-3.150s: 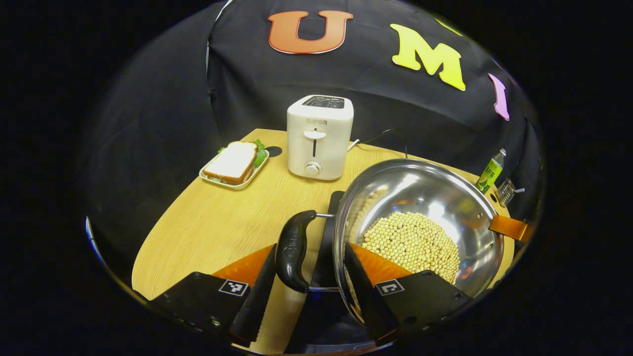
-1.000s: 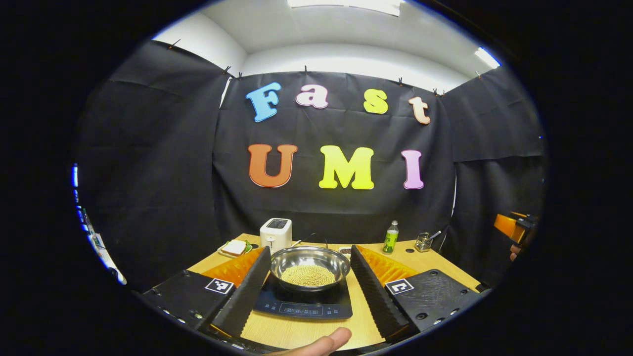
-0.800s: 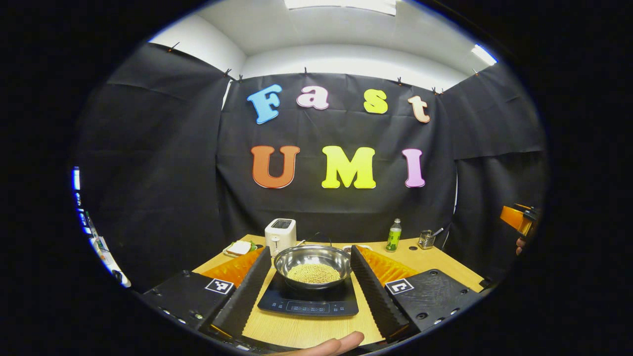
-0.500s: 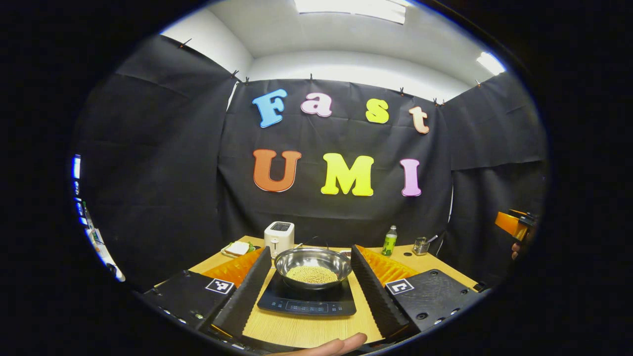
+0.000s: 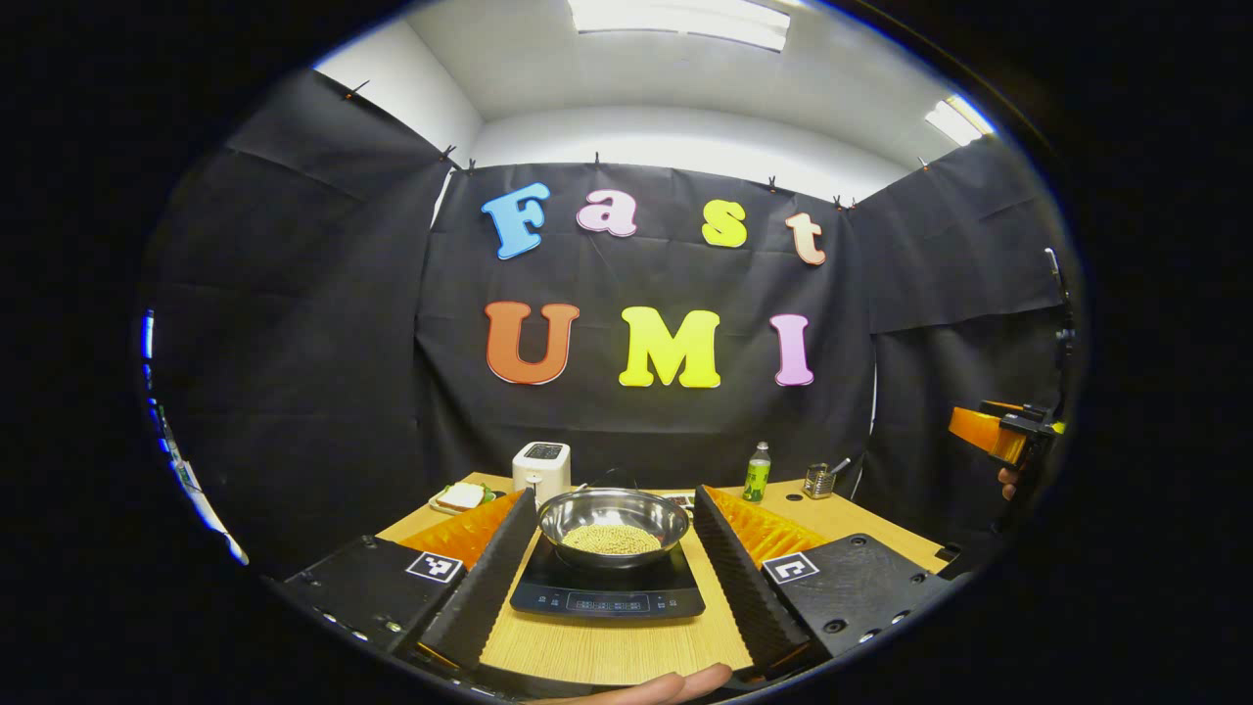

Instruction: First push the handle of the pot to place it horizontally, then grasp the pot with both hands and set it on the induction cooktop.

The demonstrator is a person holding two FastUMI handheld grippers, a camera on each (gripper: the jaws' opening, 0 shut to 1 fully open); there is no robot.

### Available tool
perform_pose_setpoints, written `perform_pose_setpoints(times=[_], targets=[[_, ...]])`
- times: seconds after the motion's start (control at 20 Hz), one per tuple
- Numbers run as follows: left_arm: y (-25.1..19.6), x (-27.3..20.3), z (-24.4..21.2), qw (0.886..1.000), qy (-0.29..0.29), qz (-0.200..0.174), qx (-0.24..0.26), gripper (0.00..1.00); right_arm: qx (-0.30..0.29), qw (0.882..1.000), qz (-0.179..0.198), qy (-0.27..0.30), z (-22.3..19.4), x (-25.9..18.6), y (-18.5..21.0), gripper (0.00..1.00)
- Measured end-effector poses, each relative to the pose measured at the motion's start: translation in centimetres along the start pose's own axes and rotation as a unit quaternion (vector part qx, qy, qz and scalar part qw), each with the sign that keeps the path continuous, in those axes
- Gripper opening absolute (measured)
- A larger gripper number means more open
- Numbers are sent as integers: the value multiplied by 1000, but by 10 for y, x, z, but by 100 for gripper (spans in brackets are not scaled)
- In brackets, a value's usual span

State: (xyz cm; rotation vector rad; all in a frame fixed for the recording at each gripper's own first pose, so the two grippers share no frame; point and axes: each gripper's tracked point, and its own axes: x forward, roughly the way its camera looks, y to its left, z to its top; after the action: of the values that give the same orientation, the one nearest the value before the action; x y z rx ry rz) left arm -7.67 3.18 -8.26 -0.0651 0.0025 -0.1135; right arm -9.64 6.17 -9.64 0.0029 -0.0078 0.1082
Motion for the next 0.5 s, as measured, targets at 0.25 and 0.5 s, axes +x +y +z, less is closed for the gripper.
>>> perform_pose_setpoints(times=[0.25,0.5], targets=[[-6,-1,-4,1000,2,-11,11,95,-1,1000,7,6,-5,2,5,96],[-11,-2,-5,1000,3,-15,18,95,-4,1000,13,7,-9,1,6,96]])
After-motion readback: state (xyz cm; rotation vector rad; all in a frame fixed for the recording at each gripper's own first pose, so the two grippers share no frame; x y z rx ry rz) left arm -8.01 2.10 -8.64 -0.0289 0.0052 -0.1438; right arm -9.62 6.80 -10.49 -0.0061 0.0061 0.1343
